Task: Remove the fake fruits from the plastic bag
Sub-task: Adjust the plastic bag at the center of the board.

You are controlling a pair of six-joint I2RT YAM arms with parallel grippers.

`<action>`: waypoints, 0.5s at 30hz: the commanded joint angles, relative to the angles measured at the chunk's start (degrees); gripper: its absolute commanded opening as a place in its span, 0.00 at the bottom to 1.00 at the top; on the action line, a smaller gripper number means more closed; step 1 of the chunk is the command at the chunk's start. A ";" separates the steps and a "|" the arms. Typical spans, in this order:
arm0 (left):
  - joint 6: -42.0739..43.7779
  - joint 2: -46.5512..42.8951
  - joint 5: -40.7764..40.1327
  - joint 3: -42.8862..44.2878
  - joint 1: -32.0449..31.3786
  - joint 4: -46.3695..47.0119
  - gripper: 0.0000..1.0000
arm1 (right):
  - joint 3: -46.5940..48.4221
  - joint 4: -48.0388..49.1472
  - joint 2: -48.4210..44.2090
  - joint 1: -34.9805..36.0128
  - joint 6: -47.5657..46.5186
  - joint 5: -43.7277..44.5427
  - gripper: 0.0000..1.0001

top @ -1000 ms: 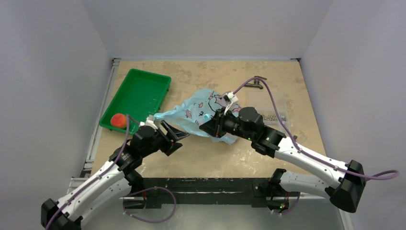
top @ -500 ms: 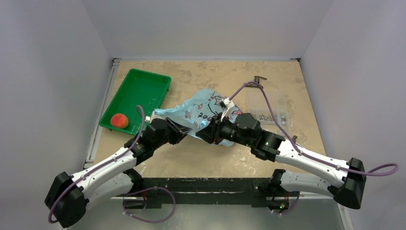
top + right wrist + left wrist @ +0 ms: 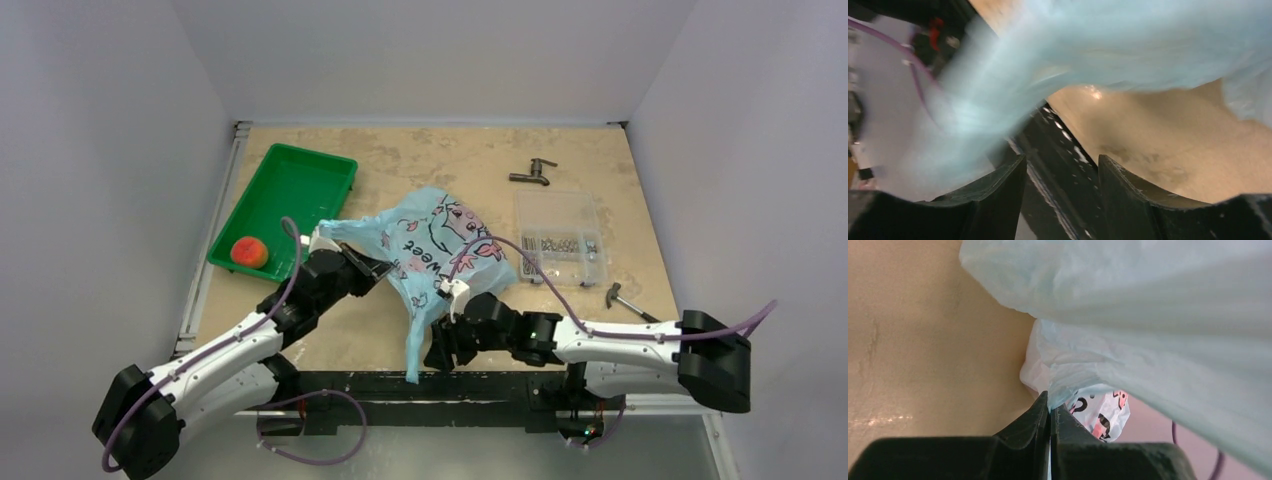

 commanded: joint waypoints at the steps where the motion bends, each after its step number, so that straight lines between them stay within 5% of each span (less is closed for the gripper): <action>1: 4.86 -2.02 0.13 -0.74 1.51 1.86 0.00 | 1.40 0.12 2.98 0.20 0.62 -0.90 0.57; 15: 8.41 -7.04 2.41 -3.84 1.87 -0.90 0.00 | 28.78 -27.72 -5.40 0.20 -8.08 9.47 0.78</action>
